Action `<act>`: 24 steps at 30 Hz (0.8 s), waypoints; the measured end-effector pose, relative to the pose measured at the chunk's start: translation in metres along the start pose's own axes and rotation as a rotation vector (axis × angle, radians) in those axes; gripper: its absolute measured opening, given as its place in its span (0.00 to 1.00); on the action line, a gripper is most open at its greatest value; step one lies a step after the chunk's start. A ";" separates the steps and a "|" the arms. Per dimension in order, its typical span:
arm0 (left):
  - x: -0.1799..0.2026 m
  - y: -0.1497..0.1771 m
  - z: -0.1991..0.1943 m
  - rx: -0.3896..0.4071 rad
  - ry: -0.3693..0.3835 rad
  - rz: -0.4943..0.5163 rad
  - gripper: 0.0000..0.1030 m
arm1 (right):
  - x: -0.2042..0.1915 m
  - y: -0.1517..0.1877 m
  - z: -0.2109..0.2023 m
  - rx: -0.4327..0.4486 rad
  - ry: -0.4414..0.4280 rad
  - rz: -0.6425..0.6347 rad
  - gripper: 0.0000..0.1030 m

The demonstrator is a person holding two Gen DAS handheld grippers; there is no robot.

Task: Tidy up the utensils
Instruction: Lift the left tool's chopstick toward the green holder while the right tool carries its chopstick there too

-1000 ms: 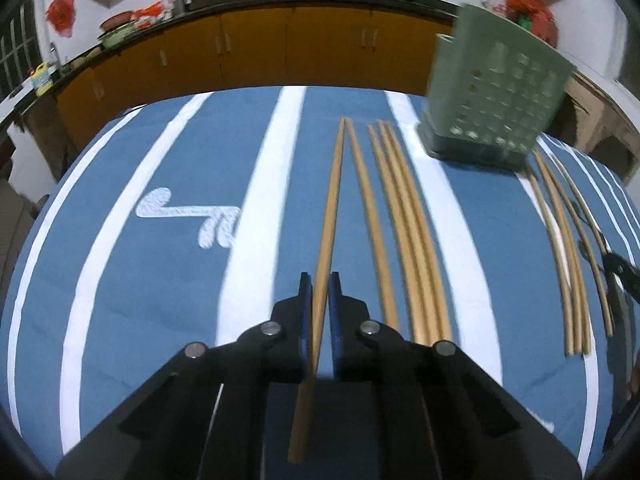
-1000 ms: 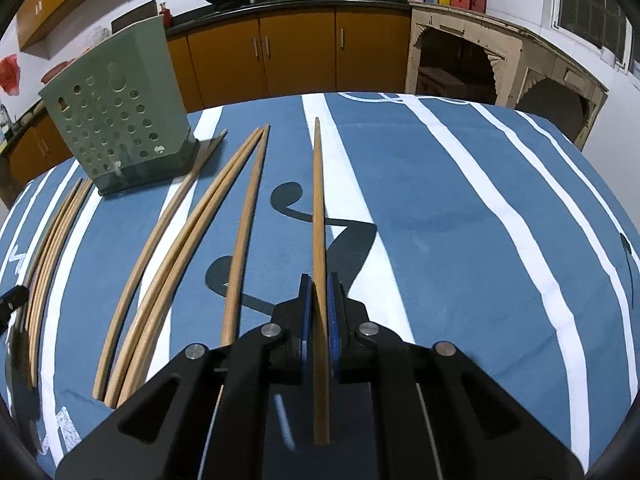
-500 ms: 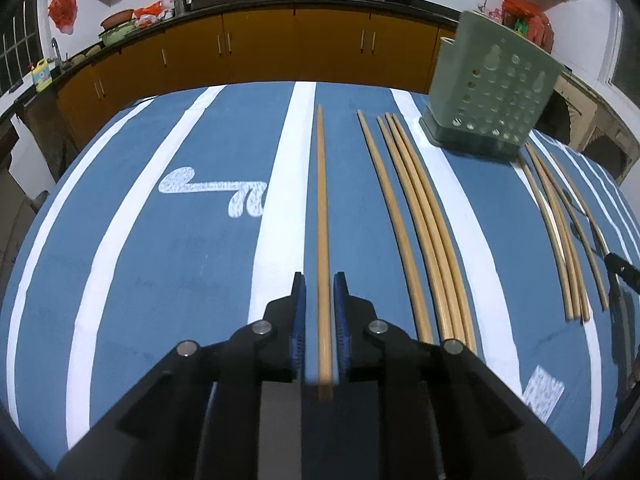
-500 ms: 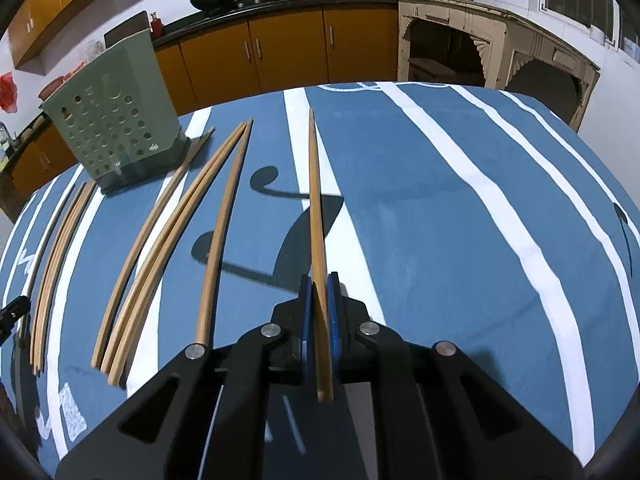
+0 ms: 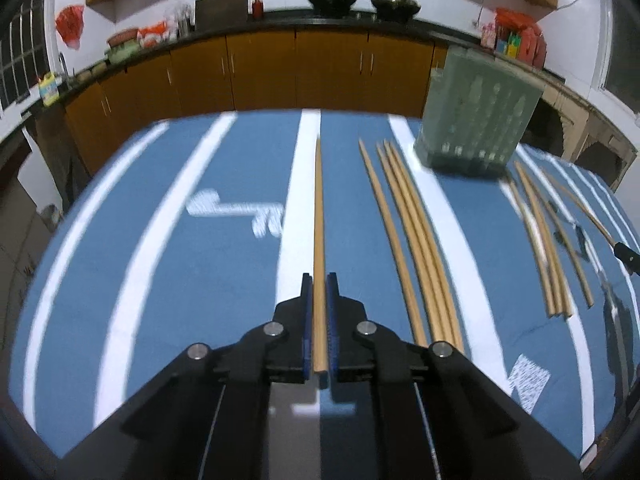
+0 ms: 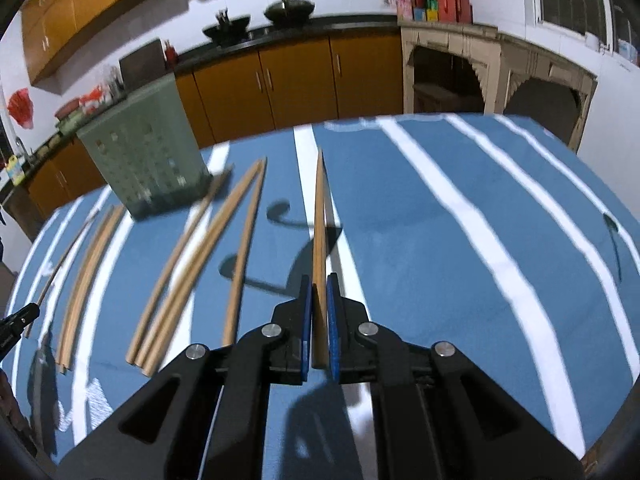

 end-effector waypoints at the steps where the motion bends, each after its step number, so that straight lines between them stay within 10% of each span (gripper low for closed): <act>1: -0.002 -0.005 -0.007 0.026 -0.006 -0.001 0.07 | 0.000 -0.003 -0.004 0.015 -0.006 0.002 0.08; 11: -0.023 -0.054 -0.065 0.246 -0.014 -0.061 0.07 | -0.005 -0.042 -0.040 0.164 -0.049 0.002 0.07; 15: -0.022 -0.059 -0.068 0.258 -0.021 -0.053 0.07 | -0.006 -0.026 -0.015 0.026 -0.046 -0.041 0.09; 18: -0.022 -0.053 -0.065 0.242 -0.016 -0.056 0.07 | -0.003 0.001 0.007 -0.059 -0.013 -0.065 0.33; 24: -0.023 -0.047 -0.064 0.239 -0.015 -0.061 0.07 | 0.005 0.033 0.029 -0.142 0.044 -0.085 0.33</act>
Point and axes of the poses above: each gripper's, at about its wrist camera, not at the fingertips, and z roughly the way its jaws point, x to its right, y to its underside, the point moved 5 cm from there along z, roughly the way its jaws point, and after that the axes turned 9 degrees about z, right-handed, at the moved point
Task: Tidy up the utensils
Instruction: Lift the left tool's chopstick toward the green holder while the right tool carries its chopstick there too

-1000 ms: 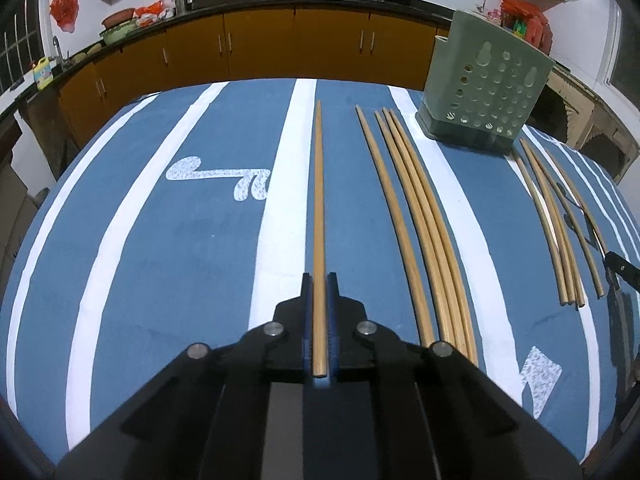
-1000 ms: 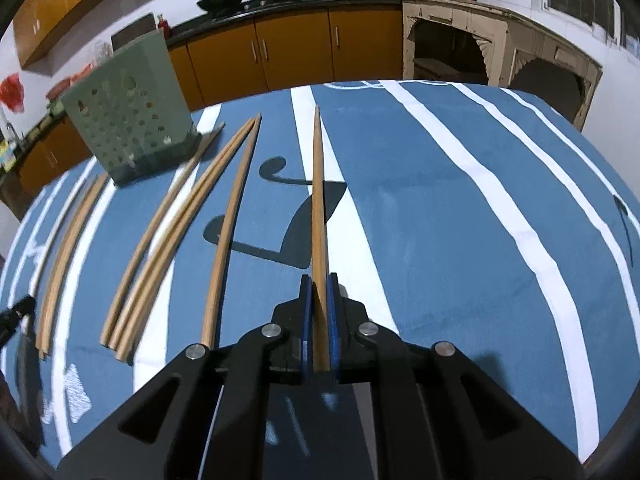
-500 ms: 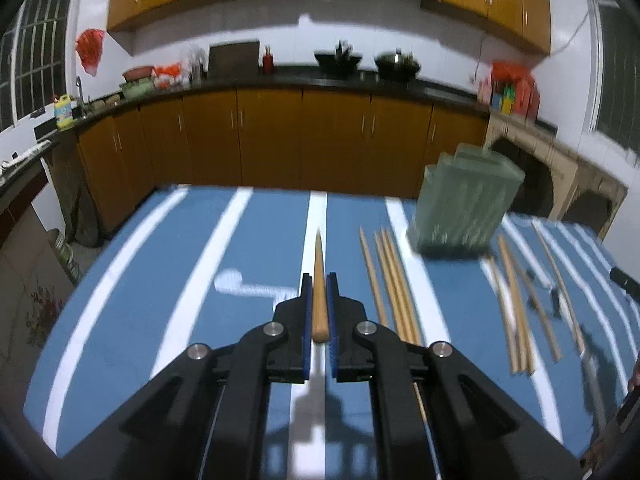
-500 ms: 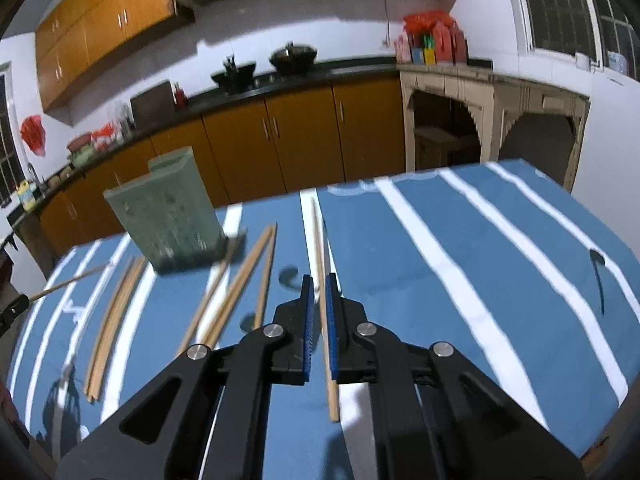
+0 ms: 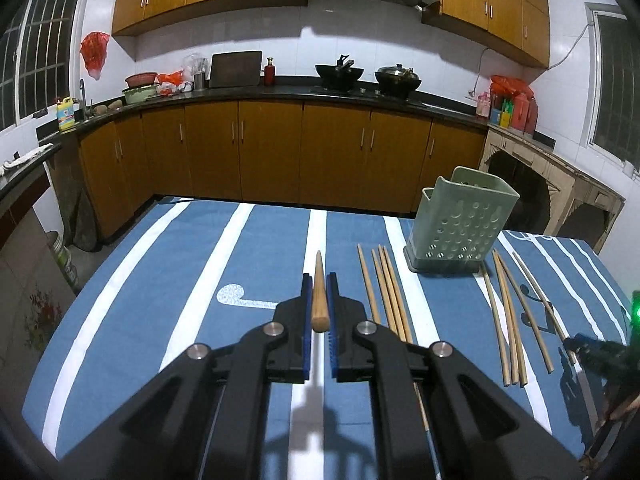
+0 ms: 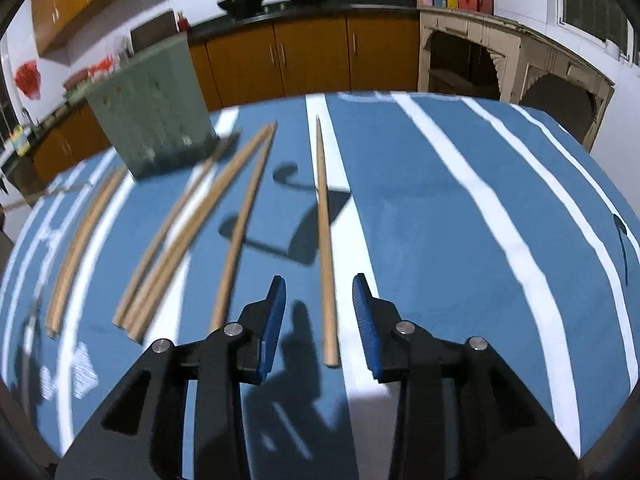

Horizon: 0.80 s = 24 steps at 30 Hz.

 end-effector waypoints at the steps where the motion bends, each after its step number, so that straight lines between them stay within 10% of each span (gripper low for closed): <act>1: -0.001 0.001 0.000 0.001 0.001 -0.001 0.07 | 0.002 0.002 0.003 -0.004 0.009 0.003 0.28; 4: -0.001 0.000 -0.001 0.009 0.000 -0.002 0.07 | 0.005 0.005 0.000 0.020 0.010 0.006 0.08; 24: 0.004 -0.023 -0.024 0.098 -0.004 0.028 0.07 | 0.001 -0.061 -0.094 0.342 -0.128 0.037 0.07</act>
Point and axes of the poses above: each gripper's, at about its wrist camera, not at the fingertips, and z roughly the way its jaws point, x to its right, y to its underside, the point moved 5 cm from there along z, roughly the way its jaws point, and after that the axes turned 9 degrees about z, right-handed, at the moved point
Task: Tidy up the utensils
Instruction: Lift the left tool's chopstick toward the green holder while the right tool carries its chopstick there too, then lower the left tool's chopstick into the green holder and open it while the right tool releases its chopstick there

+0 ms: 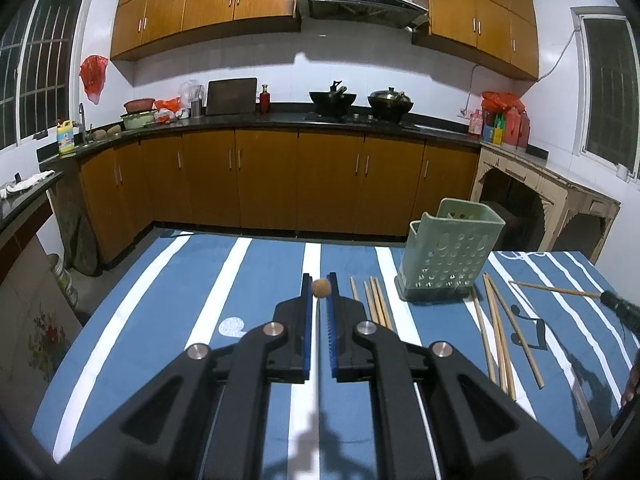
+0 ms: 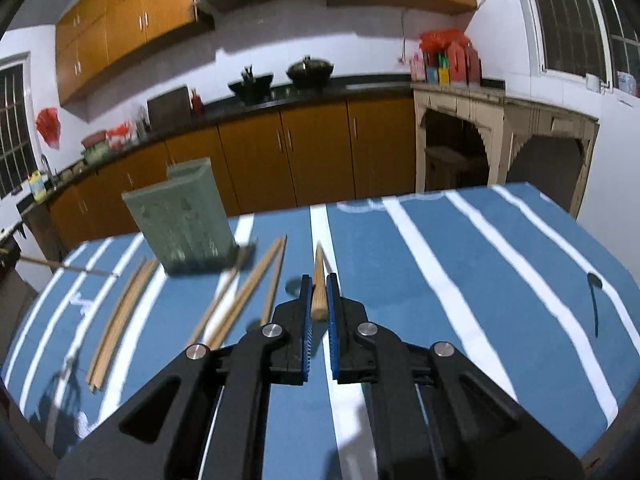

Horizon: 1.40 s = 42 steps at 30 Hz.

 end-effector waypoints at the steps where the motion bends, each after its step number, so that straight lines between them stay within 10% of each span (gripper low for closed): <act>1: 0.000 -0.002 -0.001 0.004 0.000 0.000 0.07 | -0.001 -0.004 -0.002 0.015 -0.005 0.001 0.07; 42: -0.001 -0.095 -0.006 0.135 0.038 -0.014 0.07 | -0.043 -0.108 -0.007 0.183 -0.057 -0.058 0.07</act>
Point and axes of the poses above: each gripper's, at about its wrist camera, not at the fingertips, and z roughly the way its jaws point, x to its right, y to its underside, the point moved 5 cm from there along z, roughly the way its jaws point, and after that the axes turned 9 degrees about z, right-handed, at the moved point
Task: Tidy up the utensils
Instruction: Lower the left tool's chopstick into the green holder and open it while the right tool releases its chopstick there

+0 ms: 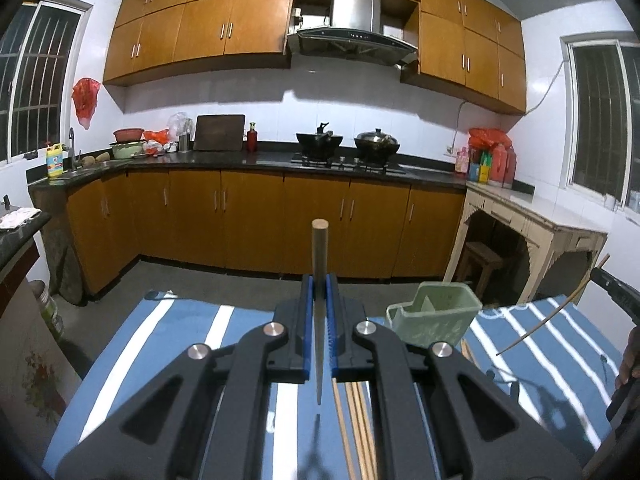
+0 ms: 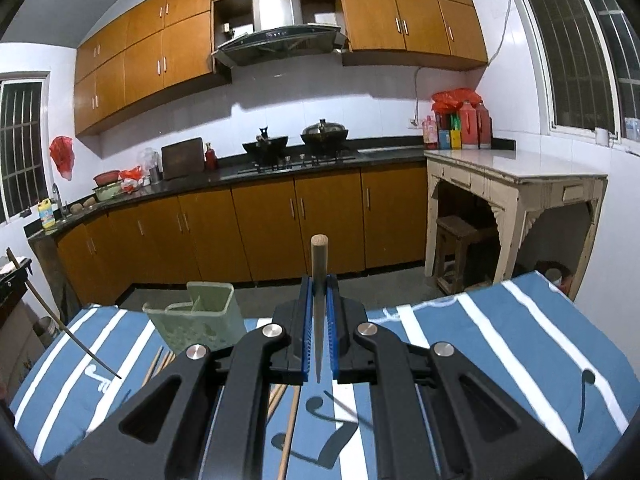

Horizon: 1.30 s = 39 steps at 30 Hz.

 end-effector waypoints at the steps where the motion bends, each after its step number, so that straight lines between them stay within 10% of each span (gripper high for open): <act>1: 0.000 -0.006 0.000 0.006 0.004 0.000 0.07 | -0.002 -0.006 -0.001 0.009 -0.005 -0.003 0.07; 14: 0.043 -0.114 0.006 0.160 0.135 -0.027 0.07 | -0.069 -0.080 -0.009 0.091 -0.222 0.017 0.07; 35: 0.084 -0.045 0.090 0.019 0.155 -0.037 0.09 | -0.080 -0.001 0.060 -0.146 -0.247 0.038 0.08; 39: 0.075 -0.041 0.082 0.028 0.142 -0.040 0.26 | -0.075 -0.004 0.051 -0.125 -0.234 0.047 0.36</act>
Point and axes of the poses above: each gripper's, at about its wrist camera, not at the fingertips, and z roughly the way its jaws point, x to its right, y to its underside, the point moved 5 cm from there along z, roughly the way its jaws point, and after that the axes turned 9 degrees about z, right-handed, at the moved point
